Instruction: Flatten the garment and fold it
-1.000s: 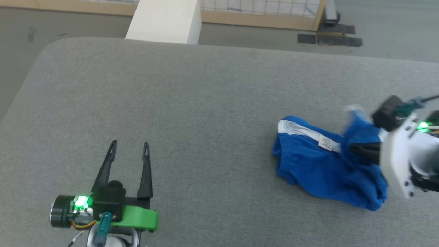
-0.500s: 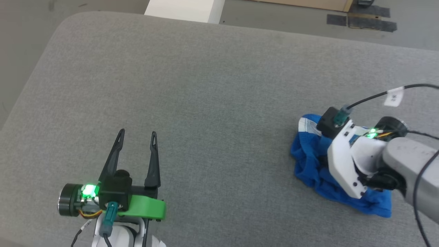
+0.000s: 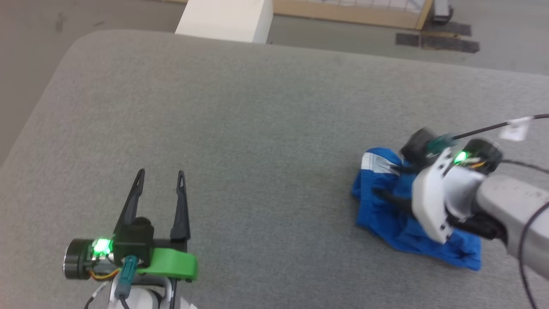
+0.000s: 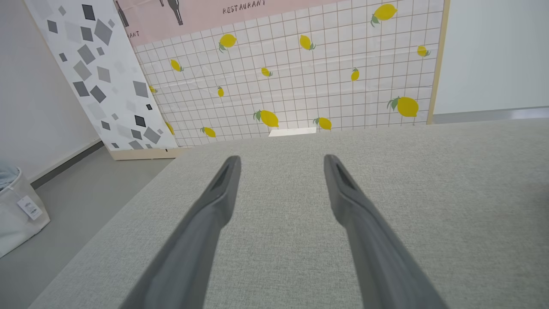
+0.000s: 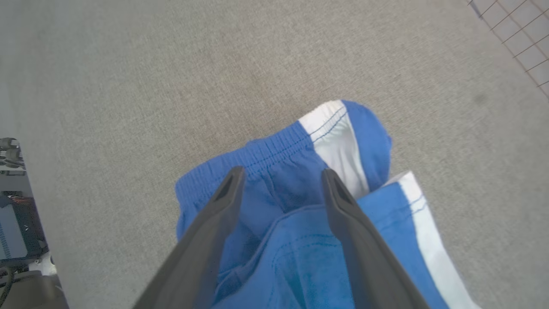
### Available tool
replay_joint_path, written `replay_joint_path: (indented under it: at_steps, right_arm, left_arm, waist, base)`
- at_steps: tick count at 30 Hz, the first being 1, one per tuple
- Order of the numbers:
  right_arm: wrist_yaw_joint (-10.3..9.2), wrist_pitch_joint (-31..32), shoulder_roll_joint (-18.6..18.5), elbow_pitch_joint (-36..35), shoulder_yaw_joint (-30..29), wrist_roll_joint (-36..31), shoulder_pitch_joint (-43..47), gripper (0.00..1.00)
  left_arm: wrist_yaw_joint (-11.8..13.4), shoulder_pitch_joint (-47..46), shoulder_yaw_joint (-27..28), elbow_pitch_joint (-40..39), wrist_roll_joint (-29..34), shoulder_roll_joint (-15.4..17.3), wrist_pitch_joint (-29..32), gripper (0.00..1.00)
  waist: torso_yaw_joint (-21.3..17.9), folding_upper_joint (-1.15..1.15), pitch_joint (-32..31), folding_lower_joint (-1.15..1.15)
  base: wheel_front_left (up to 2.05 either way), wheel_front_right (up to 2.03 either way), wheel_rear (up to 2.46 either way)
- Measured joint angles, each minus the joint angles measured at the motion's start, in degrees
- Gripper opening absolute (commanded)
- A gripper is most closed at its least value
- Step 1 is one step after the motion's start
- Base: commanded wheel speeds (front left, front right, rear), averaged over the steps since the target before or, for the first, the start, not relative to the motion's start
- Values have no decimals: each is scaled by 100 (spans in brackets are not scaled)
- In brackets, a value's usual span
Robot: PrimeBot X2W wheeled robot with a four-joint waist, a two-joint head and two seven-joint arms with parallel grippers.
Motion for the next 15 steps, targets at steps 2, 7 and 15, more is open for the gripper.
replay_joint_path:
  at_steps: [2, 7, 15]
  right_arm:
    - [0, -397, -120, -63, -211, -110, -1, 100]
    - [0, -1607, -253, 19, -1240, -624, 94, 100]
    - [0, -2942, 397, 550, -3632, -2011, 1229, 100]
  left_arm:
    - [18, 81, 47, 4, -2, 24, 0, 100]
    - [41, 165, 118, 21, -7, 86, 0, 100]
    - [40, 268, 120, 60, -7, 109, 0, 100]
  waist:
    - [-92, 0, -86, 0]
    - [-392, 0, -282, 0]
    - [-875, 0, -539, 0]
  base:
    - [0, 0, 0]
    - [0, 0, 0]
    - [0, 0, 0]
